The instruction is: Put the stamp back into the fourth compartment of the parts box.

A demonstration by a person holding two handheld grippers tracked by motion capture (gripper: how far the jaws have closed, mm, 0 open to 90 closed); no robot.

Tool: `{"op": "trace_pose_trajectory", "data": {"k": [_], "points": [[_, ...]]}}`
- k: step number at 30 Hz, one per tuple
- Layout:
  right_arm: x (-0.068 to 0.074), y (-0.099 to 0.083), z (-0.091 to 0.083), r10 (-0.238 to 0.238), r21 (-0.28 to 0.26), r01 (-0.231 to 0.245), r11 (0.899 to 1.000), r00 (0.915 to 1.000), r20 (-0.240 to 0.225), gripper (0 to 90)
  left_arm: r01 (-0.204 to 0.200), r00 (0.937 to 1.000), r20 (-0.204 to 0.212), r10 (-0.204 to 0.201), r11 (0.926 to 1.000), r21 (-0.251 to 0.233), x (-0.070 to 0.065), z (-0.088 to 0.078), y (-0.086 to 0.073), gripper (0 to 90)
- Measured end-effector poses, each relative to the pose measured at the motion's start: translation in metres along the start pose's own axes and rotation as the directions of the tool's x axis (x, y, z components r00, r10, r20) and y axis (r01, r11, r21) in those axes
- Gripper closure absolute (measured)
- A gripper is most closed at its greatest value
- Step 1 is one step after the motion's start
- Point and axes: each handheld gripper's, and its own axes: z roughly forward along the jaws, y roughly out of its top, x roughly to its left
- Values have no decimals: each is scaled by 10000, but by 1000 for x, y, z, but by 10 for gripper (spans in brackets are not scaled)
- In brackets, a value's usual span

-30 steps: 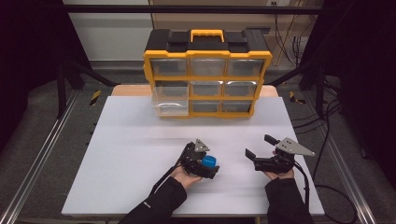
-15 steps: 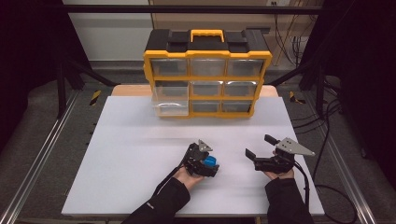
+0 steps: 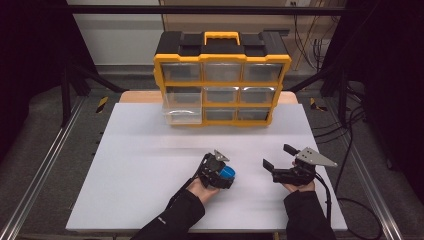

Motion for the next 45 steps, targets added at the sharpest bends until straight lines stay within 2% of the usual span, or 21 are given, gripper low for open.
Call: {"op": "trace_pose_trajectory", "data": {"k": [6,7,10,14,19,26,31,37,45], "points": [[0,0,0,2,-15,-2,10000,10000,2,12,-122,9999,-106,124,9998,140,-1,-1,2,388],[0,0,0,-5,-17,5,10000,10000,-2,12,-292,9994,-159,294,9995,157,-2,-1,2,391],[0,0,0,0,-42,0,10000,10000,-6,12,-372,9991,-191,375,9992,126,-3,-2,2,402],[0,0,0,-4,-45,4,10000,10000,-5,12,-312,9995,21,312,9995,43,0,-5,4,408],[0,0,0,1,-24,-1,10000,10000,-7,12,-544,9985,-20,544,9985,-44,0,-10,5,409],[0,0,0,-4,-10,4,10000,10000,-4,12,-711,9975,-44,710,9972,-249,4,-26,6,409],[0,0,0,3,7,-3,10000,10000,-19,12,-658,9976,173,668,9964,-538,9,-40,4,410],[0,0,0,6,17,-6,10000,10000,-21,12,-814,9959,339,843,9935,-799,17,-58,-1,409],[0,0,0,20,59,-20,10000,10000,-10,12,-659,9965,434,711,9915,-1119,30,-76,-7,409]]}}
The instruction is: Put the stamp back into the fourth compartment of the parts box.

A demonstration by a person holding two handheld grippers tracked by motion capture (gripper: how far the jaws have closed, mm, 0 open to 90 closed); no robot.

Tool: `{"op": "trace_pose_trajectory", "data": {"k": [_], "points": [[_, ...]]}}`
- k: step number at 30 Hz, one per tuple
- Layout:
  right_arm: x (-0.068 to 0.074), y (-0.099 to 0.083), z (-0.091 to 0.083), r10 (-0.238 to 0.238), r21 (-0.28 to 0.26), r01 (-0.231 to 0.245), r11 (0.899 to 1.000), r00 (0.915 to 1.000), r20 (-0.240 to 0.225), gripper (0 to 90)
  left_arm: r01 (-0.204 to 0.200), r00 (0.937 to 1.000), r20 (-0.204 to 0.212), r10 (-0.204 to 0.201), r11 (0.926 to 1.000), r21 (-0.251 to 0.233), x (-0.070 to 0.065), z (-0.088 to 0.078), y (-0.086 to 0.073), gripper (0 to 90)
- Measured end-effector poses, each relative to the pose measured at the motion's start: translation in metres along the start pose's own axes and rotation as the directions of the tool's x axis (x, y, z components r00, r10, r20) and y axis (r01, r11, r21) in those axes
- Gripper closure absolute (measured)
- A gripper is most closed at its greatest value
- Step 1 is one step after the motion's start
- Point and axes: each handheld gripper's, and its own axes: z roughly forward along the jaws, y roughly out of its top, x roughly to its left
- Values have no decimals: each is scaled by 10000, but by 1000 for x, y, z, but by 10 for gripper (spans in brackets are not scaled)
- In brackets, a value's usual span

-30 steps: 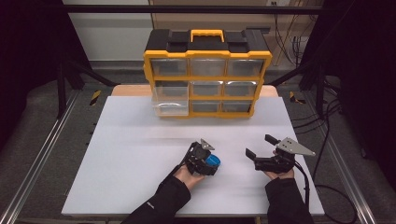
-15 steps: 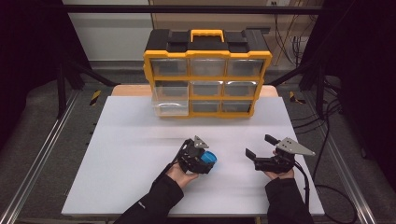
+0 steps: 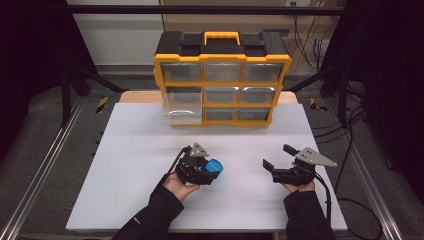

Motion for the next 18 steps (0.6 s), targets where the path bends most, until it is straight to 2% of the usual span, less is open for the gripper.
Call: {"op": "trace_pose_trajectory", "data": {"k": [4,8,18], "points": [[0,0,0,27,33,-27,10000,10000,-36,12,57,9999,107,-55,9997,-220,8,-10,-1,409],[0,0,1,30,52,-30,10000,10000,-53,12,99,9999,-15,-99,9994,-324,16,-22,-3,409],[0,-1,1,57,110,-56,9999,10000,-76,12,139,9998,-142,-145,9988,-459,24,-37,-2,409]]}}
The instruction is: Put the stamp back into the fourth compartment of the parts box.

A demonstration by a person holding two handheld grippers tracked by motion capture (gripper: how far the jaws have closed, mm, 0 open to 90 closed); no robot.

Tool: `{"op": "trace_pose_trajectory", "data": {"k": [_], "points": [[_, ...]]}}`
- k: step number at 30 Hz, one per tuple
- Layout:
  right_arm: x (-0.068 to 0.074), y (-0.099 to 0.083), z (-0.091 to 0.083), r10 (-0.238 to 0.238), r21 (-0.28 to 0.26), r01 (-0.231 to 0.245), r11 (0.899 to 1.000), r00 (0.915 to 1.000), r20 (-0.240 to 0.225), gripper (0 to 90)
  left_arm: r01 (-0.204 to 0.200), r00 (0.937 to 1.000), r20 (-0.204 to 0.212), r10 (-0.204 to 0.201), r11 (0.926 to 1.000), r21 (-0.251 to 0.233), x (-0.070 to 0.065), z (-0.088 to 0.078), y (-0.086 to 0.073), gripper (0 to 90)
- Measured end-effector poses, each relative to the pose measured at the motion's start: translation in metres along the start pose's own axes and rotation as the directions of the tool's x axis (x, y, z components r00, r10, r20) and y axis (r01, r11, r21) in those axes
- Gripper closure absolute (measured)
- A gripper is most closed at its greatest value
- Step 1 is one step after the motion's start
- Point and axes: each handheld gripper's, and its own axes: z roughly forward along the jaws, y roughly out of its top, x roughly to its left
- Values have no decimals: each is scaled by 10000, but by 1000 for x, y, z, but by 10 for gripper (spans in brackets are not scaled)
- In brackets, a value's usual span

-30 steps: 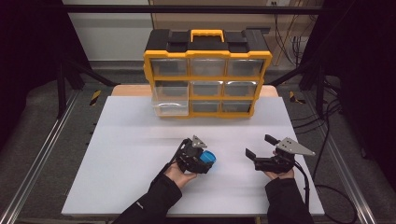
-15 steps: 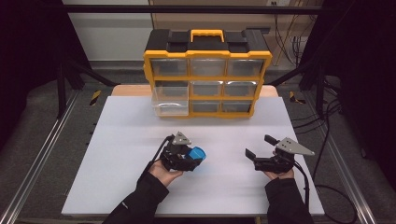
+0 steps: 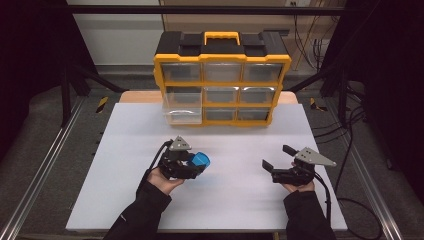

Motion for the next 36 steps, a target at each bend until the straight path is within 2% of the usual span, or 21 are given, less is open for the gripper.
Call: {"op": "trace_pose_trajectory", "data": {"k": [7,12,17,25,30,36], "points": [[0,0,0,16,15,-16,10000,10000,-43,12,109,9999,-56,-111,9996,-275,9,-16,5,409],[-1,0,1,6,29,-6,10000,10000,-50,12,166,9994,-279,-183,9981,-588,16,-32,8,409],[-1,0,1,12,24,-12,10000,10000,-51,12,294,9987,-379,-330,9953,-919,25,-48,12,409],[-1,0,1,14,48,-14,10000,10000,-47,12,398,9977,-499,-463,9914,-1246,34,-65,18,409],[-1,-1,2,4,100,-3,10000,10000,-54,12,500,9968,-527,-592,9854,-1625,41,-81,24,409],[0,-1,2,0,93,0,10000,10000,-40,12,526,9966,-523,-644,9781,-2014,46,-92,32,409]]}}
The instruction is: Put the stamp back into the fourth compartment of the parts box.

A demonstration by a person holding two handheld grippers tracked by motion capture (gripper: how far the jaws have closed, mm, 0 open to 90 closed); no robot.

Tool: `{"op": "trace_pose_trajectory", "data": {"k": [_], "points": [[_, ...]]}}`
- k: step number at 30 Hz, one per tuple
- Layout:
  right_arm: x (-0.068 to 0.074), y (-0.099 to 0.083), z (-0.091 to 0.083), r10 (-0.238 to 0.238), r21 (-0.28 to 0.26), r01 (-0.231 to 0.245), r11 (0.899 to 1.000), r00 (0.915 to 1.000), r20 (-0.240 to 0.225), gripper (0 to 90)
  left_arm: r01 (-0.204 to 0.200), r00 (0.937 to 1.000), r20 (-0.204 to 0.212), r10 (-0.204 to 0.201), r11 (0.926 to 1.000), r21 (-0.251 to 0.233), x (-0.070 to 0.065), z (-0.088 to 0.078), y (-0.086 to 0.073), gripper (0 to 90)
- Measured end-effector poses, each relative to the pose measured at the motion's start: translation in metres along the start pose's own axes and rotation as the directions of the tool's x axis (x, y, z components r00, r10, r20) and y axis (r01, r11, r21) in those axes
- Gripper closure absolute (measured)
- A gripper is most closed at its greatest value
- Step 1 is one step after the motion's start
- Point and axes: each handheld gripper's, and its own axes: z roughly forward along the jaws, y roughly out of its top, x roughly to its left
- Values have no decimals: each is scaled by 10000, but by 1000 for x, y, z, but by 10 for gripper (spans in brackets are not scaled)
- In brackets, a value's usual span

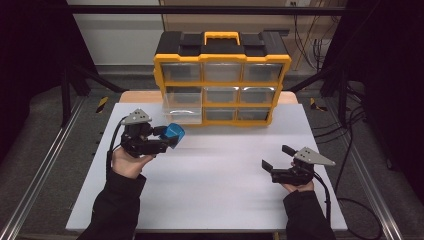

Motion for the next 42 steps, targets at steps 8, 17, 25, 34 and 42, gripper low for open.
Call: {"op": "trace_pose_trajectory", "data": {"k": [8,17,25,34,42], "points": [[0,0,0,-6,20,6,10000,10000,0,12,70,10000,-63,-72,9993,-373,7,-6,17,409],[0,0,1,-38,61,38,10000,10000,-17,12,243,9997,-82,-248,9983,-538,16,-7,33,409],[0,0,1,-22,59,22,10000,10000,-36,12,328,9984,-429,-355,9975,-632,25,-5,46,409],[0,0,1,-16,45,16,10000,10000,-22,12,449,9968,-641,-487,9972,-592,35,2,62,409],[0,0,0,-14,47,14,10000,10000,-36,12,383,9948,-930,-412,9987,-335,42,14,71,409]]}}
